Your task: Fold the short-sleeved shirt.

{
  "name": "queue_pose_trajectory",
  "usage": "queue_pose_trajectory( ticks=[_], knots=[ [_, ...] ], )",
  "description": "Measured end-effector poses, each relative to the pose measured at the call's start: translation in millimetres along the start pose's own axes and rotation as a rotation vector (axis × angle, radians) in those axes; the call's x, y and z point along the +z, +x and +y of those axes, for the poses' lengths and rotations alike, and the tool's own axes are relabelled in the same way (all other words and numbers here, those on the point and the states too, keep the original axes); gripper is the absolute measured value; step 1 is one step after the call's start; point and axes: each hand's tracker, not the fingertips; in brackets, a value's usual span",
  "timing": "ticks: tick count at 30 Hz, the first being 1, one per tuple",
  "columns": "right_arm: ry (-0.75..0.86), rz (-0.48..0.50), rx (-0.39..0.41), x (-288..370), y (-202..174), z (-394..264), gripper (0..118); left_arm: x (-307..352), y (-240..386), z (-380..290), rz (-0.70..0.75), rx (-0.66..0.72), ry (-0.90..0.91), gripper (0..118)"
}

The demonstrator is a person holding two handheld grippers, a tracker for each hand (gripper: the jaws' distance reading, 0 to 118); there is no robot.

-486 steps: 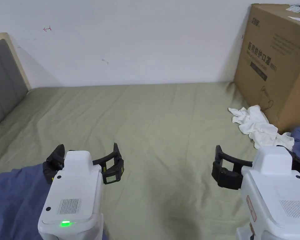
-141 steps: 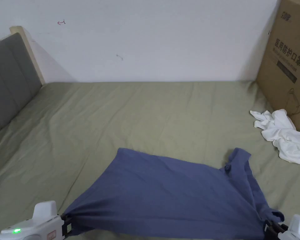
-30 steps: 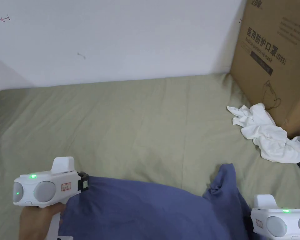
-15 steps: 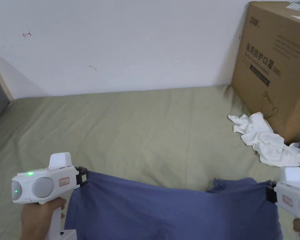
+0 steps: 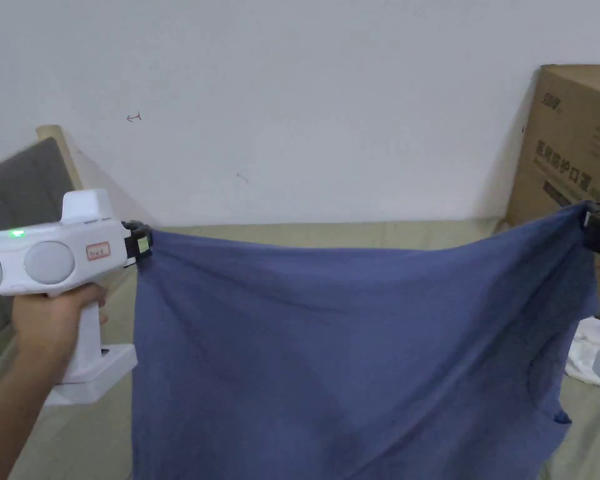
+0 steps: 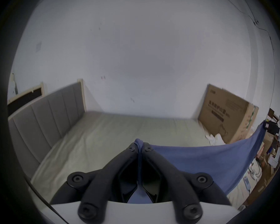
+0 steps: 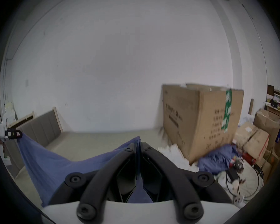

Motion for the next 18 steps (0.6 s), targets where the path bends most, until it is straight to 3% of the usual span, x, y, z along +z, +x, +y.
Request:
queue_pose_trajectory(
  ticks=[9,18],
  knots=[
    [0.217,0.011,0.015,-24.3,-30.7,102.8,2,15.3,-0.2,107.3,0.03,-0.016,0.159,1],
    [0.245,0.017,0.059,-56.4,-28.6,130.4,2,-21.2,-0.5,126.8,0.055,-0.044,0.203,1]
  ],
)
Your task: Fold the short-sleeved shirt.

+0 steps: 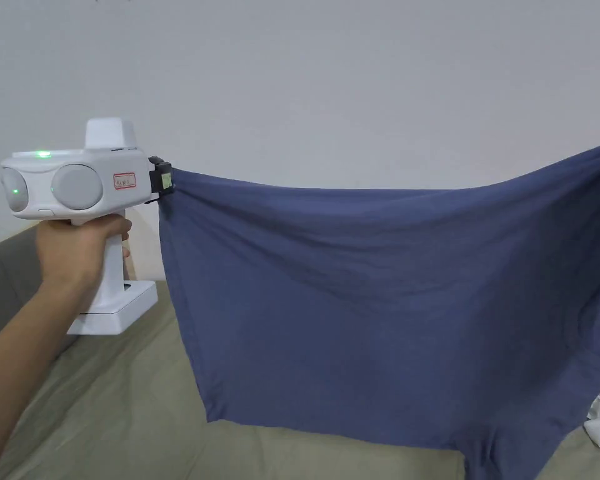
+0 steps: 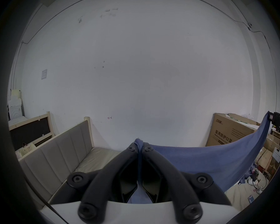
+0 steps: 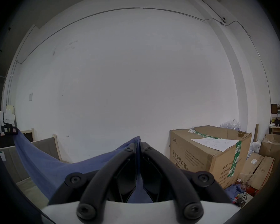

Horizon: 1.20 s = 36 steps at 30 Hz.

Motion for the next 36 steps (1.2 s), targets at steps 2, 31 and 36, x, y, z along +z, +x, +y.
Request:
queue_pose_trajectory(
  ticks=[2,31,36],
  knots=[
    [-0.021,-0.008,0.021,-7.4,3.4,-15.4,2,-14.5,1.5,-15.1,0.0,-0.002,-0.001,1],
    [-0.665,-0.007,-0.247,213.0,21.7,-348.9,2,94.4,-15.5,-401.8,0.01,0.053,-0.68,1],
    [-0.759,0.017,-0.235,277.6,28.7,-367.7,2,147.3,-31.3,-437.4,0.034,0.059,-0.737,1]
  ],
)
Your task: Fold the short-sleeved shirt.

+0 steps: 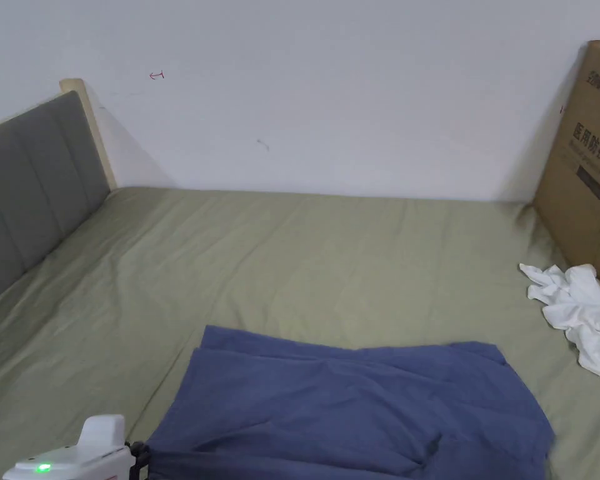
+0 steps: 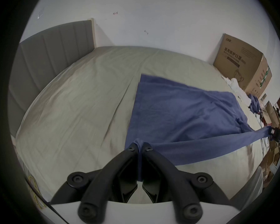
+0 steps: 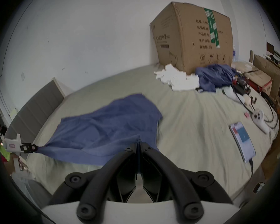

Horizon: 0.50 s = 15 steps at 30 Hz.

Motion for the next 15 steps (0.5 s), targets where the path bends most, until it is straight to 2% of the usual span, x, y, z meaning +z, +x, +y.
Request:
queue_pose_trajectory(
  ticks=[6,9,15],
  knots=[
    [-0.11,0.015,0.077,34.2,7.5,-44.1,2,19.6,-18.7,-51.0,0.015,0.009,-0.044,1],
    [-0.135,0.008,0.082,43.3,9.3,-57.5,2,24.1,-23.2,-69.7,0.016,0.021,-0.063,1],
    [-0.277,-0.088,0.106,11.9,8.1,-71.5,2,6.3,-17.8,-85.6,0.044,0.008,-0.11,1]
  ],
)
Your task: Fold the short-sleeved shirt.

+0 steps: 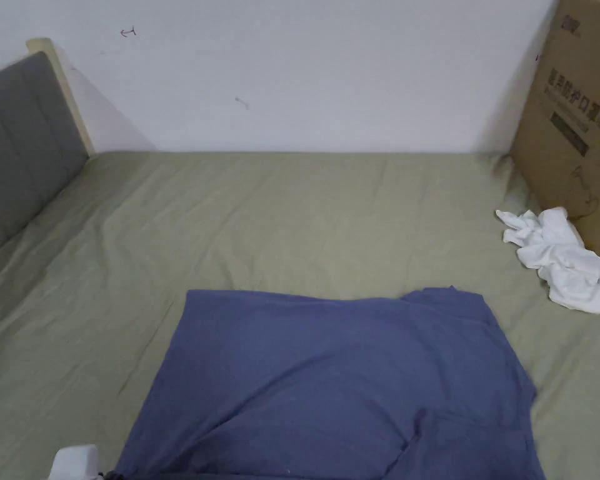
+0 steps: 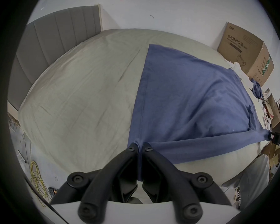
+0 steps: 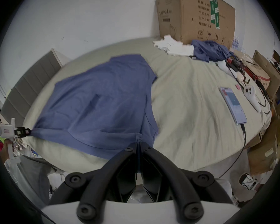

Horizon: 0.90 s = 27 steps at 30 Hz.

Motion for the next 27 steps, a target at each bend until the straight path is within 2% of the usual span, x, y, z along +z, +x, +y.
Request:
queue_pose_trajectory(
  ticks=[3,6,8,9,10,11,12,13,19,24,25,27],
  knots=[
    [-0.11,-0.058,0.013,-28.0,-4.0,6.4,2,-10.4,7.7,-2.5,0.023,-0.004,-0.035,1],
    [-0.148,-0.081,0.025,-47.5,-9.3,5.9,3,-16.5,8.6,-2.7,0.036,0.019,-0.05,2],
    [-0.151,-0.089,0.036,-38.5,-23.2,7.1,5,-13.4,8.8,4.9,0.038,0.061,-0.075,19],
    [-0.135,-0.108,0.04,-32.5,-27.2,9.9,11,-9.0,9.2,10.7,0.03,0.07,-0.085,29],
    [-0.107,-0.114,0.044,-25.0,-29.6,14.7,25,-3.6,10.5,16.9,0.018,0.076,-0.095,47],
    [-0.062,-0.096,0.052,-16.5,-31.9,21.5,57,3.4,12.3,22.2,-0.001,0.077,-0.086,74],
    [0.004,-0.067,0.068,-2.5,-34.9,29.7,79,14.5,16.3,29.8,-0.041,0.066,-0.04,90],
    [0.074,-0.051,0.078,11.4,-39.3,39.8,92,26.9,20.8,37.5,-0.058,0.053,0.018,99],
    [0.474,-0.025,0.109,92.0,-58.1,100.8,94,117.1,66.5,84.8,-0.079,-0.041,0.442,100],
    [0.676,-0.055,0.124,133.3,-79.0,126.8,92,160.3,96.6,102.1,-0.059,-0.062,0.69,99],
    [0.695,-0.061,0.125,137.5,-82.6,129.1,89,165.0,101.2,102.5,-0.047,-0.058,0.726,95],
    [0.73,-0.084,0.132,143.0,-89.2,130.5,70,170.3,108.5,101.3,-0.037,-0.058,0.794,68]
  ],
)
